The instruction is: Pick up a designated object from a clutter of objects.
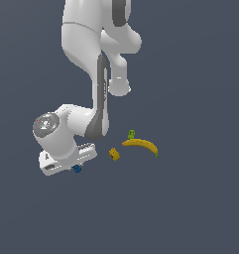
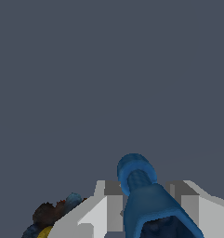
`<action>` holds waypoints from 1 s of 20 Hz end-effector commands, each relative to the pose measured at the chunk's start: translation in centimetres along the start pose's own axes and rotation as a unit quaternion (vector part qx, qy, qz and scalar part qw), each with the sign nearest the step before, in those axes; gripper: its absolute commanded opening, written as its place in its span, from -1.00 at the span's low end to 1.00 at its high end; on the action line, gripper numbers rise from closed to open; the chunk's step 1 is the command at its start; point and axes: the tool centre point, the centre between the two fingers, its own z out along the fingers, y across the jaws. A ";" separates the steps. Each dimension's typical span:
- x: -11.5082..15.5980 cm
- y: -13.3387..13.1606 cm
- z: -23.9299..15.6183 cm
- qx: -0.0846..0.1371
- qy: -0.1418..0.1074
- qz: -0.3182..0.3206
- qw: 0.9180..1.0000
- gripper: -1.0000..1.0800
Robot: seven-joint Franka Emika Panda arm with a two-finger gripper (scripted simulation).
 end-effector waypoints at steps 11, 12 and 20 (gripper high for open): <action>-2.9 -6.3 -6.6 0.000 0.000 0.000 1.000 -1.00; -3.2 -6.9 -7.3 0.000 0.000 0.000 1.000 -1.00; -5.4 -11.5 -12.3 0.000 0.000 0.000 1.000 -1.00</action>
